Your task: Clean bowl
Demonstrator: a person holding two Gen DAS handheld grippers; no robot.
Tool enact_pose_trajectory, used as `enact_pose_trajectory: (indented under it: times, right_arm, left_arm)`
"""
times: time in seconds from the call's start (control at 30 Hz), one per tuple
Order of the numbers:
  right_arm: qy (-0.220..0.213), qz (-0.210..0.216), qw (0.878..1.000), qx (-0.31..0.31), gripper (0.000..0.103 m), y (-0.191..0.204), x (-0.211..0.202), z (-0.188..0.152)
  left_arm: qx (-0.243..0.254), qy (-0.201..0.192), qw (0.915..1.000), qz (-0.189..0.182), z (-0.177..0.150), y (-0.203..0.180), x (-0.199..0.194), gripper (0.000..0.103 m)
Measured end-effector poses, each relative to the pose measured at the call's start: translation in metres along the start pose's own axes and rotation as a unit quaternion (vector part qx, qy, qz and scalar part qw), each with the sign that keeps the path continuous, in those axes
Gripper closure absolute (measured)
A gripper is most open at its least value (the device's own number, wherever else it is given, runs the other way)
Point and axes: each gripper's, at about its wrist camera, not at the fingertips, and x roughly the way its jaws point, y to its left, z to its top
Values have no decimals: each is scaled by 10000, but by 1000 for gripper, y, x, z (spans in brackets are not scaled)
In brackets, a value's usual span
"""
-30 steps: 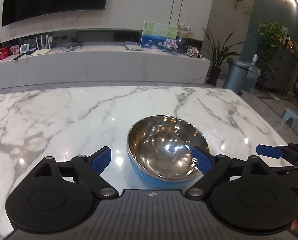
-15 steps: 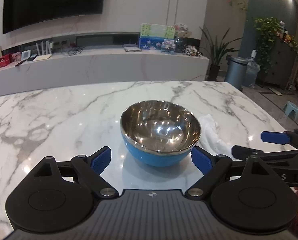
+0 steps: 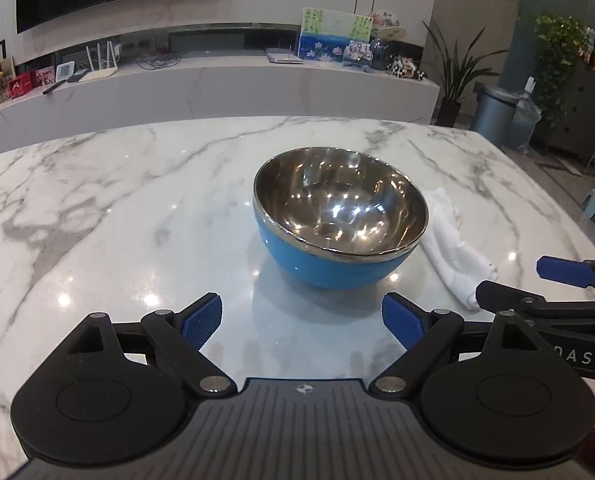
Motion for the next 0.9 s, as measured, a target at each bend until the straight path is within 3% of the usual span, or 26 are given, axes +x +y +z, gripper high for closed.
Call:
enact_pose_trajectory:
  times: [0.23, 0.9]
  right_arm:
    - [2, -16, 10000, -67, 27, 3, 1, -1]
    - [44, 34, 9999, -110, 27, 4, 3, 0]
  left_arm:
    - [13, 227, 9997, 89, -2, 1, 6, 16]
    - [43, 334, 9993, 129, -3, -1, 10, 16]
